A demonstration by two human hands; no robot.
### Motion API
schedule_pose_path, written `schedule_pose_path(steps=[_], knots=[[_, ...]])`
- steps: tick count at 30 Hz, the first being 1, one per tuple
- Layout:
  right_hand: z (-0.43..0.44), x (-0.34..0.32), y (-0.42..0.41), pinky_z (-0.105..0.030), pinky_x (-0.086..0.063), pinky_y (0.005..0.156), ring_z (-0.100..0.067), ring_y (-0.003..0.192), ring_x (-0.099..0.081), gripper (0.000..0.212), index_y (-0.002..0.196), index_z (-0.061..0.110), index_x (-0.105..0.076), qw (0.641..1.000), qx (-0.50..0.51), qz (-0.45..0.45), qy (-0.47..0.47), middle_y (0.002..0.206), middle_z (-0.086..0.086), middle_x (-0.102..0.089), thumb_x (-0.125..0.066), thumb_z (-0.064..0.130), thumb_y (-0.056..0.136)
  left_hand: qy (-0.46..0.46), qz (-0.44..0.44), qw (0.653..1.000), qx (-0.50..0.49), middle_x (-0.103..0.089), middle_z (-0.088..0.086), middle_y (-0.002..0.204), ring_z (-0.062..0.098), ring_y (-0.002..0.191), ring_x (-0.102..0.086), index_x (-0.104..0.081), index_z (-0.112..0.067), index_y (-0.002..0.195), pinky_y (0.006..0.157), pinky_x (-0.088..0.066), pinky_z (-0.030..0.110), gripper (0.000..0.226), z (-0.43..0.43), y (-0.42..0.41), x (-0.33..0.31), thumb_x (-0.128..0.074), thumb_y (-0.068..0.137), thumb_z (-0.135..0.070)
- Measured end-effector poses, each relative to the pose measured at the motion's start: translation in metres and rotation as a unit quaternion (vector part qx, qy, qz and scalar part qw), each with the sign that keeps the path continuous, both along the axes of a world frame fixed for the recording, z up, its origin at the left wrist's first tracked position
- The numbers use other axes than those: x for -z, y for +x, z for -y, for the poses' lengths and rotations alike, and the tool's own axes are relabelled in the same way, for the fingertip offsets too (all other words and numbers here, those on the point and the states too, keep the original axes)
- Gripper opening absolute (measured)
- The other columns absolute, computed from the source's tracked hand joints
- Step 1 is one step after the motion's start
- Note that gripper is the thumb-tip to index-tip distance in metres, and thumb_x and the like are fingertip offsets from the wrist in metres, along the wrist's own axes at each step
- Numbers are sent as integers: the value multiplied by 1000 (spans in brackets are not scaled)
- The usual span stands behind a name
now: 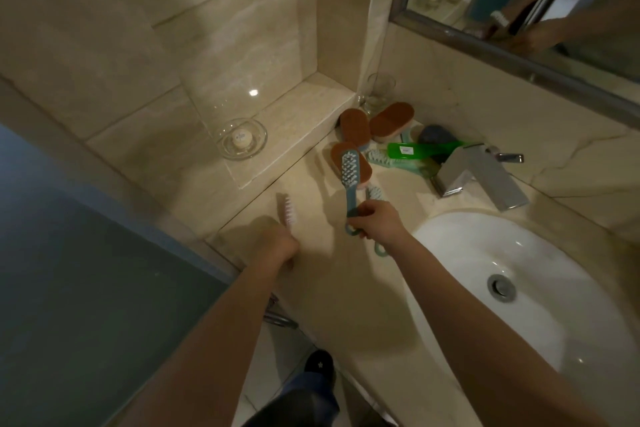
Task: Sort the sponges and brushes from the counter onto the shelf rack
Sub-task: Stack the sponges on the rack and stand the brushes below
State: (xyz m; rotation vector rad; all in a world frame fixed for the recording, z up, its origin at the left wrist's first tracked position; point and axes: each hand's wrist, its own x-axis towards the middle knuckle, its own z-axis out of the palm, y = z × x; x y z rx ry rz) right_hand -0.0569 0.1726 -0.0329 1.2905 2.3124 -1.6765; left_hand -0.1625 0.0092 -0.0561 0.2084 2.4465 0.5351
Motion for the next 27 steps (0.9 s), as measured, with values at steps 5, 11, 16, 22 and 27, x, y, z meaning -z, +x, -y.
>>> schedule_pose_path(steps=[5,11,16,22,27], knots=[[-6,-11,11,-19,-46,44,-10,41,-54,16,70,9,-60,998,40,-54,-22,63,-14,-61,-69,6,83,108,46,992,45,-66,8,87,21,80,-63,-67,-4,100,71,-50,30,20,-12,-4,-12,-61,88,-19],[-26,-47,42,-16,-45,44,-13,48,-59,20,70,12,-57,991,93,-95,31,64,-6,-62,-64,10,89,260,27,962,80,-64,10,76,10,53,-50,-68,-3,86,49,-40,20,17,-56,13,-46,-59,89,-17],[-52,-77,90,-16,-44,46,-15,52,-57,7,82,6,-60,976,154,-131,79,68,-5,-61,-64,8,88,337,15,930,147,-56,11,59,10,49,-51,-64,6,74,56,-40,25,27,-106,44,-83,-59,89,-15],[-71,-99,167,-20,-44,51,-3,46,-56,8,83,2,-60,948,242,-171,117,65,-6,-60,-58,4,90,387,48,892,227,-59,1,64,7,57,-53,-65,-9,81,55,-41,12,13,-159,106,-115,-61,89,-19],[-72,-104,238,-16,-47,51,-1,47,-57,18,77,13,-60,925,305,-179,140,68,-3,-61,-55,4,92,388,65,873,289,-63,-2,79,11,71,-57,-65,-12,88,64,-45,21,8,-193,173,-119,-61,88,-18]])
